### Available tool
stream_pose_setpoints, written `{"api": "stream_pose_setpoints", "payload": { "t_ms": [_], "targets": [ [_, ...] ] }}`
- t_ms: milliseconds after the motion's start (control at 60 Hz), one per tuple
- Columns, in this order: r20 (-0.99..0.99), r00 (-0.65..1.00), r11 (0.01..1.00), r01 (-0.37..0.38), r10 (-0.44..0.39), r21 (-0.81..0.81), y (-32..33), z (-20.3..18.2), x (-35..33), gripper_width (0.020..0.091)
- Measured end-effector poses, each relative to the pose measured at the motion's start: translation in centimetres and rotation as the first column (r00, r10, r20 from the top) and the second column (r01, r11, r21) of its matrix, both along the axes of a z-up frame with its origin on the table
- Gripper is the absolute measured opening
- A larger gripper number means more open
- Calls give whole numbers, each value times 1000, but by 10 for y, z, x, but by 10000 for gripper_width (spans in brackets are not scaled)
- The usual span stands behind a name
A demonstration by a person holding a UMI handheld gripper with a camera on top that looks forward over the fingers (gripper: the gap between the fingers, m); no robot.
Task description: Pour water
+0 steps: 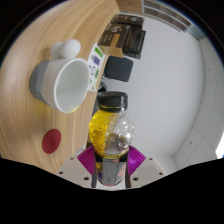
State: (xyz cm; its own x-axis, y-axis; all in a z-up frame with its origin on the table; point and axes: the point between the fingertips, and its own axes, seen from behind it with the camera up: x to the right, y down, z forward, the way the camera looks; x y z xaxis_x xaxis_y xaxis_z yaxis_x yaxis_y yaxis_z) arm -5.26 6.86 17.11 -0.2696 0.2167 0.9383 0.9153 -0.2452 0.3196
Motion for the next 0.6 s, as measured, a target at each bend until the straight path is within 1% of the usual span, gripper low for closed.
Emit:
{"api": "stream_pose_setpoints", "payload": {
  "t_ms": [67,133,167,217,300,367,383,433,517,600],
  "targets": [
    [-223,974,999,40,-36,15,-5,9,3,378],
    [-456,889,996,73,-45,43,-11,25,2,378],
    [-562,826,996,81,-47,34,-11,34,5,379],
    [-703,709,993,115,-59,34,-13,46,9,378],
    [-881,470,990,143,-55,15,-14,58,16,379],
    [-960,274,990,142,-53,-14,-13,61,23,378],
    [-971,233,988,156,-51,-14,-16,61,21,379],
    [-992,115,988,153,-55,-37,-10,52,29,378],
    [-998,-16,988,139,-67,-69,-3,31,35,379],
    [-991,-96,986,135,-90,-103,-2,2,39,378]
  ]
}}
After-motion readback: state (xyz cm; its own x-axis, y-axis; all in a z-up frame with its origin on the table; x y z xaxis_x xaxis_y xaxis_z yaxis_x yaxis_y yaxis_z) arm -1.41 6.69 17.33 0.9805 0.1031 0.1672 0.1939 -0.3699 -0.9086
